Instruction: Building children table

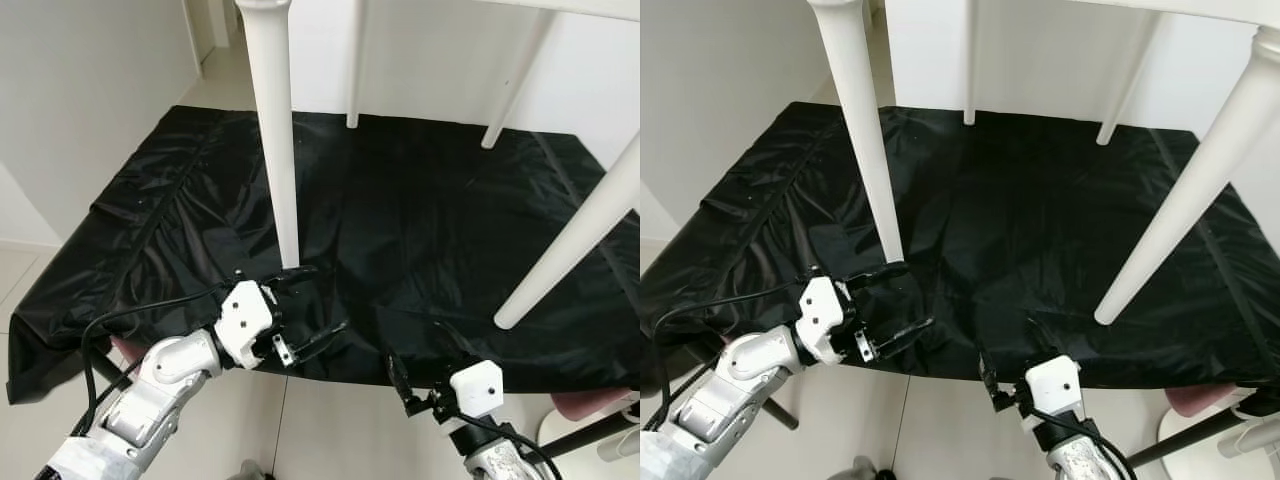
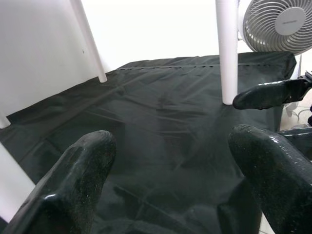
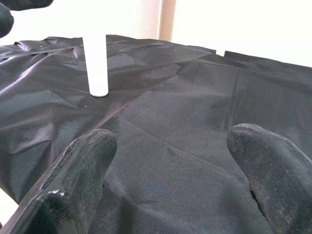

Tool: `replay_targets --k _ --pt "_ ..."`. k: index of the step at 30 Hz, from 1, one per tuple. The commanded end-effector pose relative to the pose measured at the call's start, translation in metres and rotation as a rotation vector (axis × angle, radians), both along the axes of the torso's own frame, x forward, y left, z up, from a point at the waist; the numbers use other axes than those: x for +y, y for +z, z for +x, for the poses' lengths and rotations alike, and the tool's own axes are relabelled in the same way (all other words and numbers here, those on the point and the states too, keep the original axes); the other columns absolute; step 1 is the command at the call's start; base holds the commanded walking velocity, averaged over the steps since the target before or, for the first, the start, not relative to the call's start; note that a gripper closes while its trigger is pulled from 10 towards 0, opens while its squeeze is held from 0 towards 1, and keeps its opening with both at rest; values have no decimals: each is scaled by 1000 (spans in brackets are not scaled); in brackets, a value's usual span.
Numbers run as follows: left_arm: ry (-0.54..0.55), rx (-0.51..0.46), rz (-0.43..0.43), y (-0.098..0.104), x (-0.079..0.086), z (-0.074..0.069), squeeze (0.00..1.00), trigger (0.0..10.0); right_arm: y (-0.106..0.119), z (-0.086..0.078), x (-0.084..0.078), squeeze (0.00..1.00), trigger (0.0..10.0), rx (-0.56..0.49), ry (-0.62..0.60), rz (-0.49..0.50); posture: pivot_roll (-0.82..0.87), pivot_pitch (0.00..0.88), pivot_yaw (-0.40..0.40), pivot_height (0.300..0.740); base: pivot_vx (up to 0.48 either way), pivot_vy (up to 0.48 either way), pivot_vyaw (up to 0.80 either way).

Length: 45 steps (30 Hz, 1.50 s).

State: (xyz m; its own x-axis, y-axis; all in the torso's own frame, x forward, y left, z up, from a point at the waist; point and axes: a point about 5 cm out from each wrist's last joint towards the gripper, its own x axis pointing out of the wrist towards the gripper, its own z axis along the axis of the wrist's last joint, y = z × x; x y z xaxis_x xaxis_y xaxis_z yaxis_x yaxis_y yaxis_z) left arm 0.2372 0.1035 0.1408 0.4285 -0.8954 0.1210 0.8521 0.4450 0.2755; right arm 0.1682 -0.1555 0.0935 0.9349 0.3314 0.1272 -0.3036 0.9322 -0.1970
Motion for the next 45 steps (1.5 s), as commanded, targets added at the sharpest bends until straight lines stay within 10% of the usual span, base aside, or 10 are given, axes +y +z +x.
replay_targets --k 1,29,45 --pt "-30 -2 16 -2 1 -2 0 10000 -4 -1 -1 0 10000 15 5 6 8 49 40 740 0 0 0" --pt "-221 116 119 -25 15 -21 0 10000 -27 -32 3 0 10000 186 252 -87 11 59 28 740 0 0 0" --pt "-541 191 450 -42 46 -58 0 10000 -59 -47 -21 0 10000 376 422 -258 38 57 10 740 0 0 0"
